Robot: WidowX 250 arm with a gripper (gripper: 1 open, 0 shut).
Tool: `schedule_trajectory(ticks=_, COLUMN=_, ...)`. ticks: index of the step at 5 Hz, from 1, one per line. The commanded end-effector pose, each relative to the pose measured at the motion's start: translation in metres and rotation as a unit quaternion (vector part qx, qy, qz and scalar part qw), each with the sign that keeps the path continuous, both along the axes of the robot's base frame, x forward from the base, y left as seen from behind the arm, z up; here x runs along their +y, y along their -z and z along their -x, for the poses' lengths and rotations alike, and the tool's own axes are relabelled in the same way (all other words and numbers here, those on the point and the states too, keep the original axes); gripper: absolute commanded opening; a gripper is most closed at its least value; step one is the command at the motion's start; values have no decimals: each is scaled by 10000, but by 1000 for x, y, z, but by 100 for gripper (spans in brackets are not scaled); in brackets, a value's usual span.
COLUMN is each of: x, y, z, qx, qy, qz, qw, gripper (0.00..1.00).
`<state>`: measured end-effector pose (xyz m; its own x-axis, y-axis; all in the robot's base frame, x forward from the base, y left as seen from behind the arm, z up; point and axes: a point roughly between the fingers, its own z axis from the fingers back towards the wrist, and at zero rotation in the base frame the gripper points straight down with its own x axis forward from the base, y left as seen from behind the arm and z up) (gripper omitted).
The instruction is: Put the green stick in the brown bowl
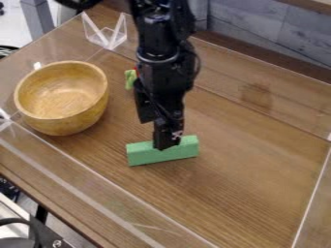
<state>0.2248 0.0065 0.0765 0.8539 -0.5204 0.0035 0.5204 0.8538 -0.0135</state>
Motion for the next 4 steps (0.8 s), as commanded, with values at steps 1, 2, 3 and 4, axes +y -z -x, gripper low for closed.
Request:
schedule_trajectory(ticks=1, x=5, y=-3, z=-4, qx=-258, qy=208, qz=48, qw=9994, gripper=100)
schedule_trajectory(ticks=2, x=8, y=4, z=-5, qx=-260, qy=252, qz=82, qw=9993, gripper=100)
schedule_trajectory(ticks=3, x=7, y=11, z=-13, qx=-254, qy=232, qz=106, qw=9994, gripper=100)
schedule_trajectory(ticks=4, x=6, y=16, z=-22, qx=-258, qy=176, qz=117, qw=9994, gripper=100)
